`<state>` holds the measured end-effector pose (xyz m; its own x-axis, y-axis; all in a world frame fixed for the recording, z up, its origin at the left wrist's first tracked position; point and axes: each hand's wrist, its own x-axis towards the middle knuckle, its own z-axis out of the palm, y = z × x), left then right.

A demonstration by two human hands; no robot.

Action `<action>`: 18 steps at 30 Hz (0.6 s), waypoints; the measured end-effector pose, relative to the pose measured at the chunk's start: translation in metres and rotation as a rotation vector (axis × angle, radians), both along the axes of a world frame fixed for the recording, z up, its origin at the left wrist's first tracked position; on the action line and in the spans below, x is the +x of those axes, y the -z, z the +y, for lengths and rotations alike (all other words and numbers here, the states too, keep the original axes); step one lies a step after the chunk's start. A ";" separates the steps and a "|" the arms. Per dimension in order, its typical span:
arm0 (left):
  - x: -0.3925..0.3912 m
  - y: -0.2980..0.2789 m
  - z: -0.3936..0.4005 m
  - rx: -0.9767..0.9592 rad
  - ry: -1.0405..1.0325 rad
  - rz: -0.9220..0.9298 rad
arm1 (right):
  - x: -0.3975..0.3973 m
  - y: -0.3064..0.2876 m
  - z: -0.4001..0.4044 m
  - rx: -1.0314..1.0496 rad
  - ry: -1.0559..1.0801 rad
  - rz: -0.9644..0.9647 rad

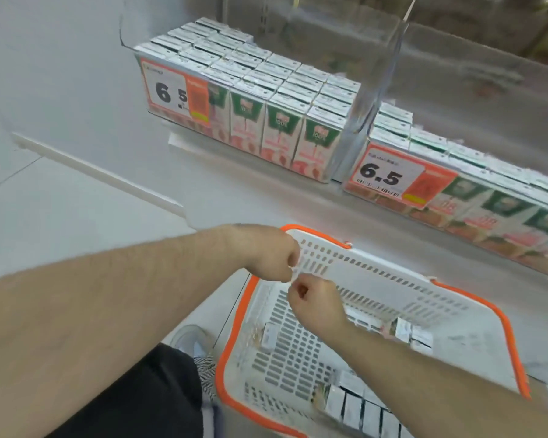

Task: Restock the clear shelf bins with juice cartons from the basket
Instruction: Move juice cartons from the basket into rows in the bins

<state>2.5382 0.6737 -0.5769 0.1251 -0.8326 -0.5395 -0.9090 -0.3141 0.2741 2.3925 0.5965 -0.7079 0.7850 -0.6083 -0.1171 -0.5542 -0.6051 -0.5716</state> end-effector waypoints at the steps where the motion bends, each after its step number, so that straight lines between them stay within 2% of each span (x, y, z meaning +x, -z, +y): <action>1: 0.001 0.002 -0.001 0.016 0.001 0.000 | -0.002 0.016 0.004 0.033 -0.020 0.124; 4: 0.000 0.010 -0.007 0.044 0.014 0.022 | -0.007 0.060 0.017 0.249 -0.053 0.531; 6: -0.005 0.015 -0.011 0.081 0.049 0.031 | -0.007 0.083 0.028 0.401 0.001 0.596; 9: -0.012 0.022 -0.018 0.125 0.069 0.066 | -0.004 0.107 0.047 0.487 0.068 0.544; 12: -0.015 0.025 -0.022 0.130 0.082 0.081 | -0.007 0.111 0.053 0.432 0.062 0.538; 15: -0.016 0.028 -0.026 0.153 0.094 0.087 | -0.015 0.079 0.037 0.481 0.131 0.476; 18: -0.026 0.032 -0.038 0.182 0.141 0.088 | -0.033 0.025 0.008 0.718 0.292 0.264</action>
<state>2.5125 0.6360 -0.6087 -0.0398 -0.7265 -0.6860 -0.9224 -0.2373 0.3048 2.3590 0.6043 -0.7331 0.4987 -0.4904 -0.7147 -0.8031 0.0488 -0.5939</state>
